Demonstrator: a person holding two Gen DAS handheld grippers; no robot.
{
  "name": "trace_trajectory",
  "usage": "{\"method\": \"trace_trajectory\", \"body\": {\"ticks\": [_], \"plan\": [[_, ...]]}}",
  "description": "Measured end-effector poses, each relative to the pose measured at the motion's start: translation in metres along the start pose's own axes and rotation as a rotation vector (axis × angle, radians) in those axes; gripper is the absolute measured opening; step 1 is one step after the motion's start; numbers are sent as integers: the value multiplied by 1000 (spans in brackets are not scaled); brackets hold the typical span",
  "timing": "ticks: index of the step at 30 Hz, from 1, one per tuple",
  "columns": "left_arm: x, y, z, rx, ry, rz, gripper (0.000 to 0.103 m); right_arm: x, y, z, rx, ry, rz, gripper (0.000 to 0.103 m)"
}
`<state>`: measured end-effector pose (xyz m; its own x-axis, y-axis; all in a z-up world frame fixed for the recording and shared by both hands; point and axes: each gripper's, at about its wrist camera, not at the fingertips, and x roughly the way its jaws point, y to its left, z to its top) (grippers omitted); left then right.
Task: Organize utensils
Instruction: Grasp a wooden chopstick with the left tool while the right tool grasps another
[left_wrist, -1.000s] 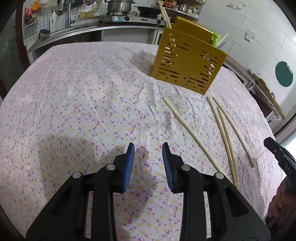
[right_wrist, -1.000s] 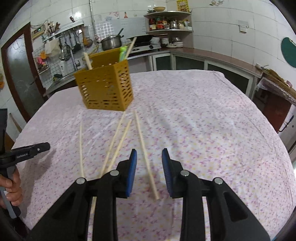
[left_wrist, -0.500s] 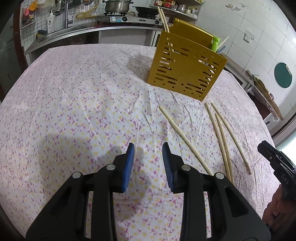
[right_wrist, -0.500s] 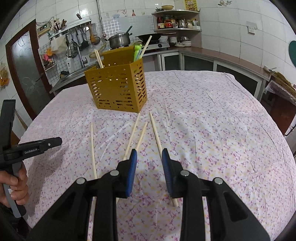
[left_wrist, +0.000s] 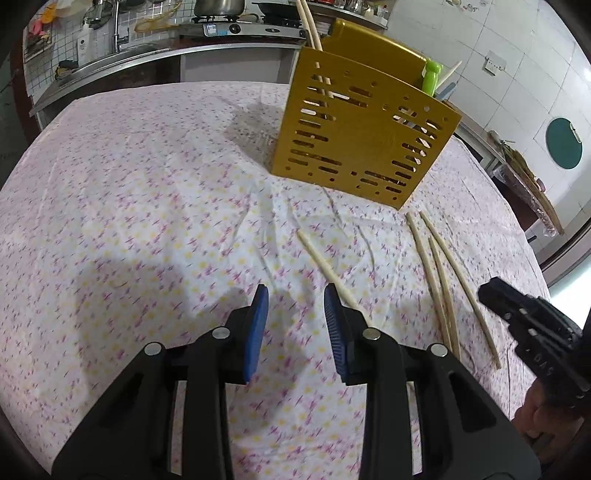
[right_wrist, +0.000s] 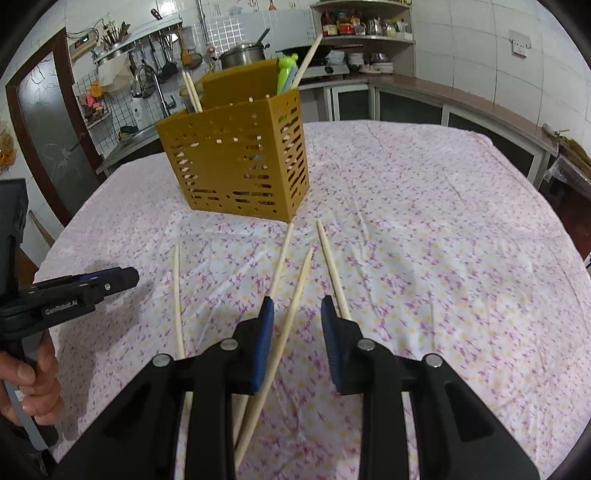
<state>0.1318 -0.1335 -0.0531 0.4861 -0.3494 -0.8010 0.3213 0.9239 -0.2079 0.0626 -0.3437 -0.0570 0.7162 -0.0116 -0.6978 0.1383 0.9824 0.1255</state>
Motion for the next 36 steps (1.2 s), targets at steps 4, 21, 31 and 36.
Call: {"method": "trace_trajectory", "body": {"ticks": [4, 21, 31, 36], "plan": [[8, -6, 6, -4, 7, 0, 30, 11, 3, 6, -9, 8, -7, 27], [58, -30, 21, -1, 72, 14, 18, 48, -2, 19, 1, 58, -27, 27], [73, -33, 37, 16, 57, -23, 14, 73, 5, 25, -12, 92, -39, 25], [74, -34, 39, 27, 64, -65, 11, 80, 4, 31, -11, 105, -35, 25]]}}
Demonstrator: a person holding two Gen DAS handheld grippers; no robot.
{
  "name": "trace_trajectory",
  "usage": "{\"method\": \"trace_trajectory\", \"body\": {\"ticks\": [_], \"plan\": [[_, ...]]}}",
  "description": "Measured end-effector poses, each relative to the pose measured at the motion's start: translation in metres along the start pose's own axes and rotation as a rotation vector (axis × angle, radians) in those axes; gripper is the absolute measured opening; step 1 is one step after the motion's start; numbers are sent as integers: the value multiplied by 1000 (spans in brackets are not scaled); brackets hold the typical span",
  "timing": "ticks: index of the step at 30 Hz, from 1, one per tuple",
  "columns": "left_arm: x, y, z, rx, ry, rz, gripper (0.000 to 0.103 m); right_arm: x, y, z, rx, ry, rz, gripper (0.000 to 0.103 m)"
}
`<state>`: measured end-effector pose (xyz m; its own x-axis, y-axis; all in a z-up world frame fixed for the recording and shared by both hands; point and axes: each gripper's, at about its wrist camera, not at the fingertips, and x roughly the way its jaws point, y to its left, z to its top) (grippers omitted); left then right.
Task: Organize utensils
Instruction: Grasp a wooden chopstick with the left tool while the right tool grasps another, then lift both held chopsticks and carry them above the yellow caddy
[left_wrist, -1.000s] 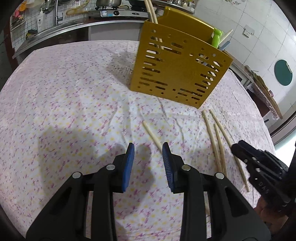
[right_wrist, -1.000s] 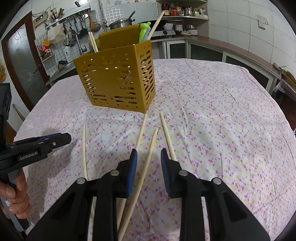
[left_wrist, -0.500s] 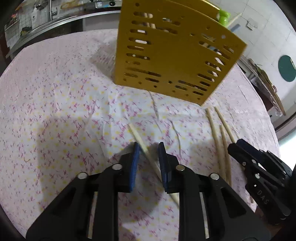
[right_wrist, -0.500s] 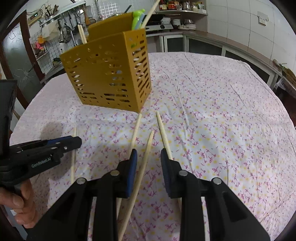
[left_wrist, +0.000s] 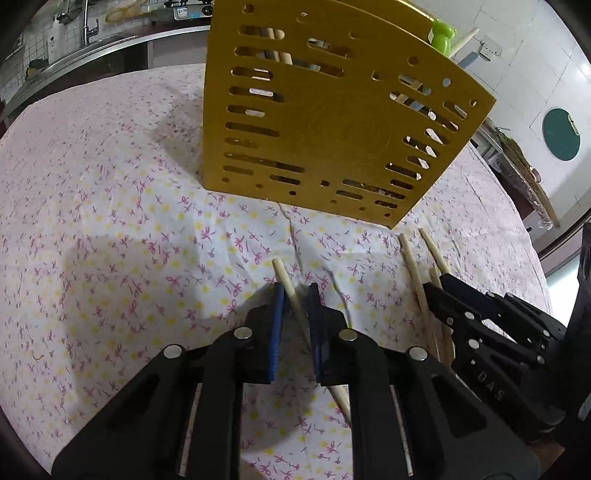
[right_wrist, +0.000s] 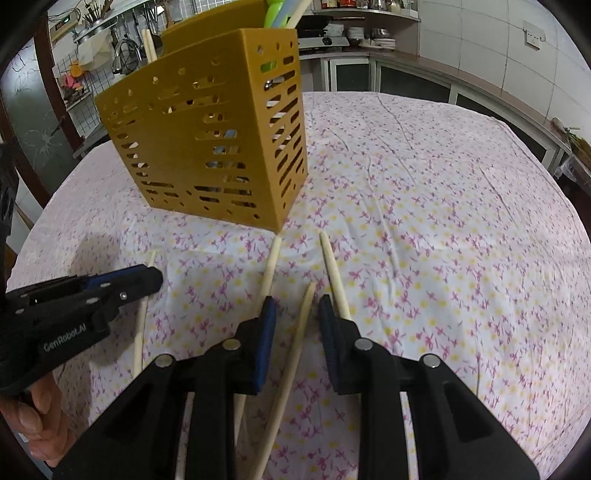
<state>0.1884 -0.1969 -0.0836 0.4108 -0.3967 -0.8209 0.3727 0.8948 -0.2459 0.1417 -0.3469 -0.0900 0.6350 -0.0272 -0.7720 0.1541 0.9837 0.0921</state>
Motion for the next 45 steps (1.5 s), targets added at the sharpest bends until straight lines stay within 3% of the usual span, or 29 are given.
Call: {"method": "trace_trajectory", "body": {"ticks": [2, 7, 14, 22, 37, 45], "plan": [[0, 0, -1, 5, -2, -12, 11, 0, 1, 0, -7, 1, -1, 25], [6, -11, 1, 50, -14, 44, 11, 2, 0, 2, -14, -1, -5, 24], [8, -18, 2, 45, -14, 92, 7, 2, -5, 2, -1, -8, -12, 9], [1, -10, 3, 14, -29, 72, 4, -5, -6, 4, 6, -20, -2, 5], [-82, -4, 14, 26, -201, 93, 4, -76, -5, 25, 3, -195, 17, 5], [-131, -20, 20, 80, -322, 125, 4, -125, -3, 36, -11, -310, 25, 5]]}}
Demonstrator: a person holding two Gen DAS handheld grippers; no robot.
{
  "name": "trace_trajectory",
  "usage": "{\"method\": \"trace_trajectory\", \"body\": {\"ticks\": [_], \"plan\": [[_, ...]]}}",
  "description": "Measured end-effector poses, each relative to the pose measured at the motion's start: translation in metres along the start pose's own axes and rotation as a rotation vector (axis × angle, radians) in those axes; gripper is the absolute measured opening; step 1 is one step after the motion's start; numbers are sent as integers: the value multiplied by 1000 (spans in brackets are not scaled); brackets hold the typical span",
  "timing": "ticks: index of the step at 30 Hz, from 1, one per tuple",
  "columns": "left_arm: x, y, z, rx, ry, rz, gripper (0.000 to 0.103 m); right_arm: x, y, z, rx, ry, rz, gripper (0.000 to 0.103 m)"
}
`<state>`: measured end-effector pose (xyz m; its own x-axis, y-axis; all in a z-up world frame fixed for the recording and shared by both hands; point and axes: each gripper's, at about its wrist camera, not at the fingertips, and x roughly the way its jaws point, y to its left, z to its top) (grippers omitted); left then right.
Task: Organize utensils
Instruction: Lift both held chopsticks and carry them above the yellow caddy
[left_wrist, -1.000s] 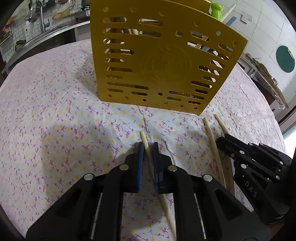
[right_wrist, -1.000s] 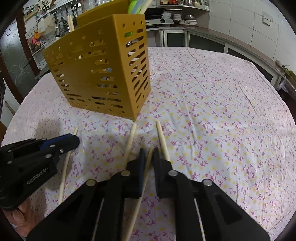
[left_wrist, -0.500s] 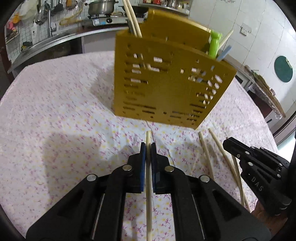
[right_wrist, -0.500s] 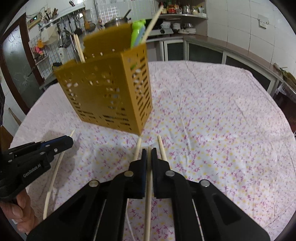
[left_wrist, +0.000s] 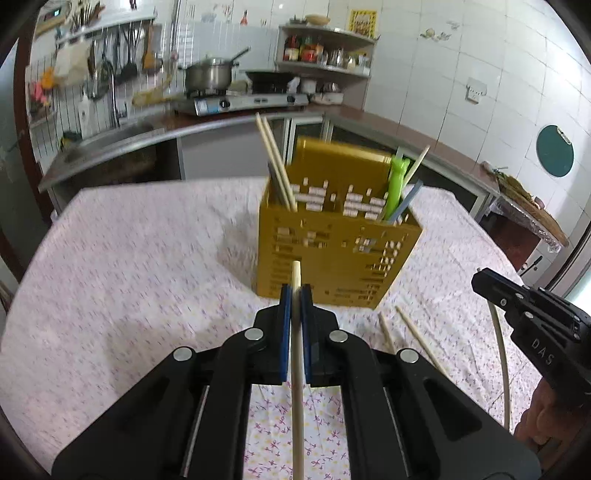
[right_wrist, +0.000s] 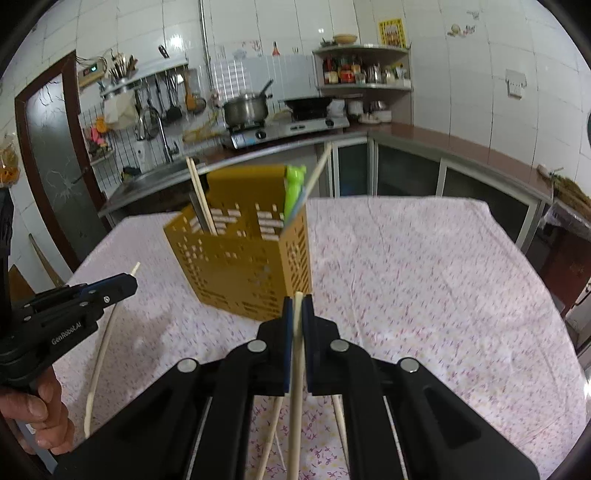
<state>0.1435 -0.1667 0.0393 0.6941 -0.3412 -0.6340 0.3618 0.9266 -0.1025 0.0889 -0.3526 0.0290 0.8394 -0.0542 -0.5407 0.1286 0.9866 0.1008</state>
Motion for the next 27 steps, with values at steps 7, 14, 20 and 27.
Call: {"method": "trace_trajectory", "body": {"ticks": [7, 14, 20, 27], "plan": [[-30, -2, 15, 11, -64, -8, 4, -35, 5, 21, -8, -89, 4, 5], [-61, -3, 25, 17, -130, -6, 4, -72, 11, 32, -32, -177, -10, 5], [-95, -4, 32, 27, -215, 20, 4, -99, 16, 37, -49, -228, -6, 5], [-118, -3, 35, 30, -254, 24, 4, -122, 18, 36, -49, -260, 1, 5]]}}
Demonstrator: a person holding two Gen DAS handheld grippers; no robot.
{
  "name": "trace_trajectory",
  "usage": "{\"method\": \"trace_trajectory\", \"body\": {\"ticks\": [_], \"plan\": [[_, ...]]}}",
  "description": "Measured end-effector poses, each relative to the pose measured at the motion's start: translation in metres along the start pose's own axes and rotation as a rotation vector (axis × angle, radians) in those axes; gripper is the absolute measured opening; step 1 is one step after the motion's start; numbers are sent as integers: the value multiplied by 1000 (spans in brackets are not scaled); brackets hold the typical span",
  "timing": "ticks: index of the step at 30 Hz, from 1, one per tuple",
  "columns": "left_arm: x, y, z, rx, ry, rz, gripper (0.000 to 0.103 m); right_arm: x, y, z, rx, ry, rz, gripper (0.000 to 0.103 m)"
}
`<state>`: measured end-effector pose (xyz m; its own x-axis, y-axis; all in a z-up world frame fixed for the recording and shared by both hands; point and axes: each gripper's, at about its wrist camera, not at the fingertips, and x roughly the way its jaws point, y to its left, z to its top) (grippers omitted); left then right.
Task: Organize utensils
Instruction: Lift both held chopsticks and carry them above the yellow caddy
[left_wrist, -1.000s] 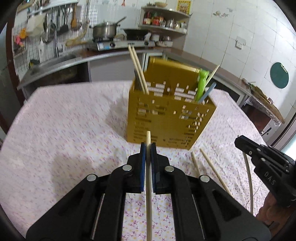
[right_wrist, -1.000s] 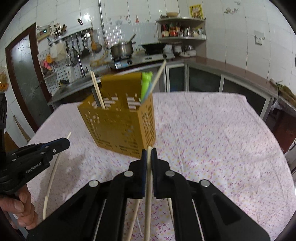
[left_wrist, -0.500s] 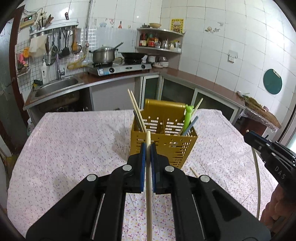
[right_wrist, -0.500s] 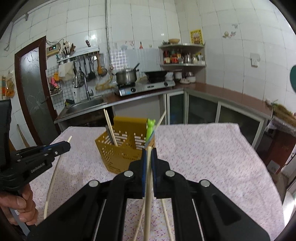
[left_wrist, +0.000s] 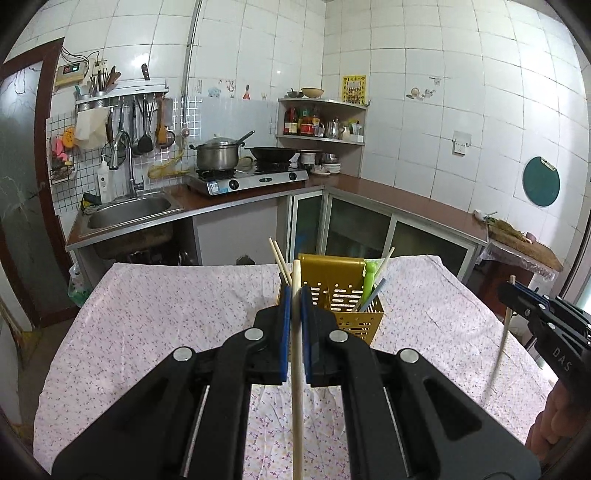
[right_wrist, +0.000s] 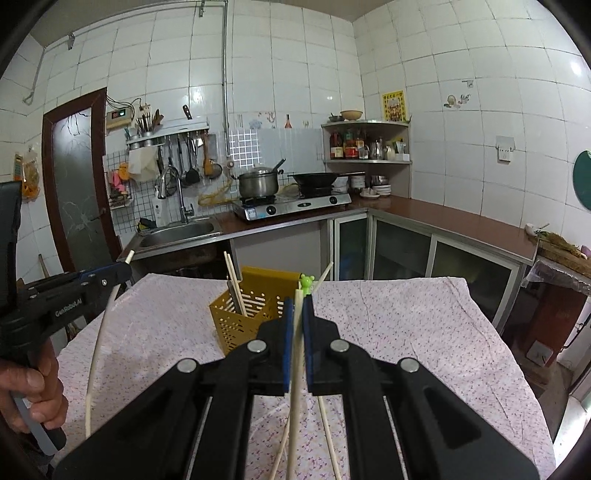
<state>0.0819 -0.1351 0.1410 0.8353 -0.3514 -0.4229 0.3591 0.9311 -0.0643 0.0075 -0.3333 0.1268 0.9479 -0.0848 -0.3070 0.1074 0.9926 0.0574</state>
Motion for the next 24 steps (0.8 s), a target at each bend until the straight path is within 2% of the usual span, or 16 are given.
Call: {"method": "trace_trajectory", "body": {"ticks": [12, 24], "plan": [[-16, 1, 4, -22, -15, -33, 4, -24, 3, 1, -6, -30, 8, 5], [-17, 2, 4, -25, -11, -42, 4, -24, 0, -1, -2, -30, 9, 5]]}}
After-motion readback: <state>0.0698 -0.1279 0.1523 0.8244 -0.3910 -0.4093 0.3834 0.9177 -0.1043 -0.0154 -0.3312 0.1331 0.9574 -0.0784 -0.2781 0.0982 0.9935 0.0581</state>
